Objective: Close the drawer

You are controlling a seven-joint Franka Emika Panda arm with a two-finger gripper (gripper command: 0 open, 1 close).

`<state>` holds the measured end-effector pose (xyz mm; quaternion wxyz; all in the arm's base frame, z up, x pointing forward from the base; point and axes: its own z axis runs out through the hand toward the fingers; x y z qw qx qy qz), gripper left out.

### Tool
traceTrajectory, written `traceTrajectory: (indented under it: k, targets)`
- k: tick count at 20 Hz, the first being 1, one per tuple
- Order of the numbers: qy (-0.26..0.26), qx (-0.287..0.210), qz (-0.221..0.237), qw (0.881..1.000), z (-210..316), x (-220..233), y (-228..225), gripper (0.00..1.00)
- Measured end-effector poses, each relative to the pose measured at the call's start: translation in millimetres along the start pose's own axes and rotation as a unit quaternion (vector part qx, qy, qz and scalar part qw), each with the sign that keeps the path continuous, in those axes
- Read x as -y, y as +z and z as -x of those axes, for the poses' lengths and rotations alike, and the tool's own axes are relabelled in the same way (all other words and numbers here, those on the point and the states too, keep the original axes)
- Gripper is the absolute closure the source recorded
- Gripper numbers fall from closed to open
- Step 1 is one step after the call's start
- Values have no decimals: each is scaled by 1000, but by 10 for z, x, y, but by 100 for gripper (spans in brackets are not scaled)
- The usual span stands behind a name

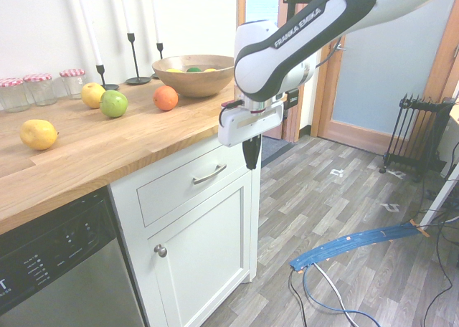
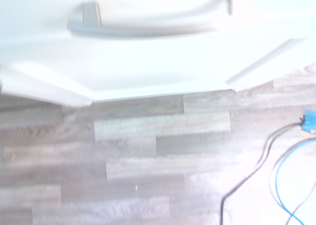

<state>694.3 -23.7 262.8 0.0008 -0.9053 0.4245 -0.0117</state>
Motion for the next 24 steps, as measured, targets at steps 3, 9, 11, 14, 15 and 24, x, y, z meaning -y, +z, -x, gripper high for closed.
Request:
traceTrajectory:
  k: [3, 9, 11, 14, 15, 24]
  targets:
    - [-9, 7, -4, 1000, 105, -302, -338, 100]
    - [-22, 8, -22, 999, 506, -953, -1051, 0]
    - [-26, 6, -24, 999, 690, -1178, -1214, 0]
    - [-32, 6, -26, 999, 1021, -1522, -1368, 0]
    - [-34, 7, -26, 999, 1141, -1641, -1392, 0]
    - [-40, -3, -29, 999, 2023, -2491, -1502, 0]
